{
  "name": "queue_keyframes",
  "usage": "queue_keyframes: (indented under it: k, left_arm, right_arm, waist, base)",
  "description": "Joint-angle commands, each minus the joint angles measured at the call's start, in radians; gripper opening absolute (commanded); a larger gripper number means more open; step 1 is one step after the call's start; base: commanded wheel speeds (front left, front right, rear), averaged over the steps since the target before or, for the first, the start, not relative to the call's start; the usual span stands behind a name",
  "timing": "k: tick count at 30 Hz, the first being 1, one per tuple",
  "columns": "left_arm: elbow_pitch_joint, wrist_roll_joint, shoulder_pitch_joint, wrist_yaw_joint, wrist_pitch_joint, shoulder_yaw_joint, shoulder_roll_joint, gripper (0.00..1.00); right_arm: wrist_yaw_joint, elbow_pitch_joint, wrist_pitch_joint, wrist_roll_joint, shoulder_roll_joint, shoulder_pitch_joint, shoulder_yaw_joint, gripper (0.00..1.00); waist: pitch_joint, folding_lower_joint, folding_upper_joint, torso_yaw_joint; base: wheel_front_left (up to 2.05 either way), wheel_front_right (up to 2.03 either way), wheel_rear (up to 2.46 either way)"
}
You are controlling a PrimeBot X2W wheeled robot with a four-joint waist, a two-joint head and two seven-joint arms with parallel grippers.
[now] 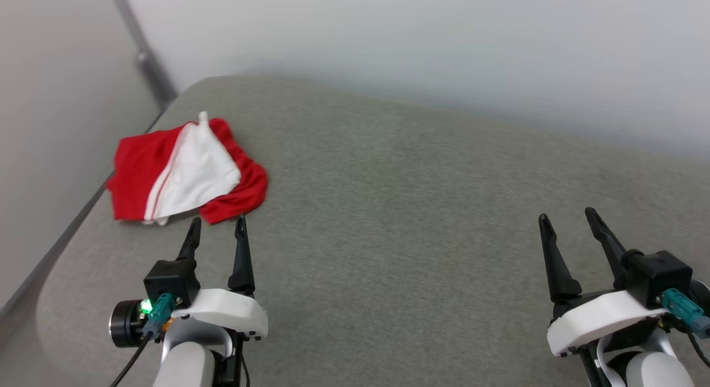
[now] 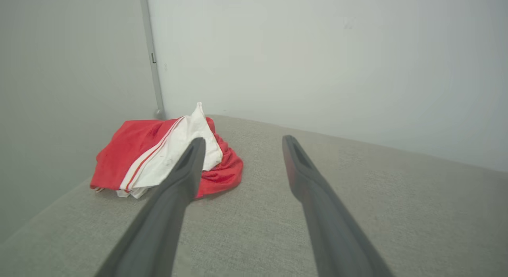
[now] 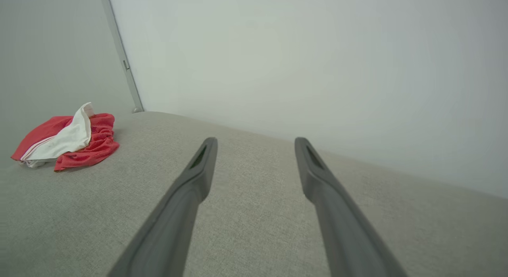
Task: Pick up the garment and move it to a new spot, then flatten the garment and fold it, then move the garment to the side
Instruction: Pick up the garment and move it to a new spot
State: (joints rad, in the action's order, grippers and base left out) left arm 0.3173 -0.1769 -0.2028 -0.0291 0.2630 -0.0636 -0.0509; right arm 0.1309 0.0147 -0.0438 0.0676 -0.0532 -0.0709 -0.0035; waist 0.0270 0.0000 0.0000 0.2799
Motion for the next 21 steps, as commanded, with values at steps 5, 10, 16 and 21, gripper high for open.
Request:
queue_keyframes:
  k: [5, 10, 16, 21]
  left_arm:
    - [-0.014, 0.015, 0.016, 0.008, 0.003, 0.033, -0.001, 1.00]
    - [-0.016, 0.023, 0.032, 0.016, 0.003, 0.055, -0.001, 1.00]
    - [-0.019, 0.028, 0.038, 0.021, 0.003, 0.063, 0.000, 1.00]
    - [-0.017, 0.030, 0.030, 0.022, 0.003, 0.064, 0.000, 1.00]
  right_arm:
    - [0.000, -0.028, 0.013, -0.008, -0.003, 0.008, 0.019, 1.00]
    - [0.000, -0.039, 0.019, -0.007, -0.003, 0.009, 0.034, 1.00]
    - [0.000, -0.049, 0.027, -0.004, -0.007, 0.003, 0.043, 1.00]
    - [0.000, -0.052, 0.031, 0.000, -0.013, -0.004, 0.045, 1.00]
  waist:
    - [0.013, 0.0000, 0.0000, 0.137]
    - [0.015, 0.0000, 0.0000, 0.190]
    - [0.021, 0.0000, 0.0000, 0.220]
    - [0.026, 0.0000, 0.0000, 0.227]
  base:
    - [0.00, 0.00, 0.00]
    - [0.00, 0.00, 0.00]
    - [0.00, 0.00, 0.00]
    - [0.00, 0.00, 0.00]
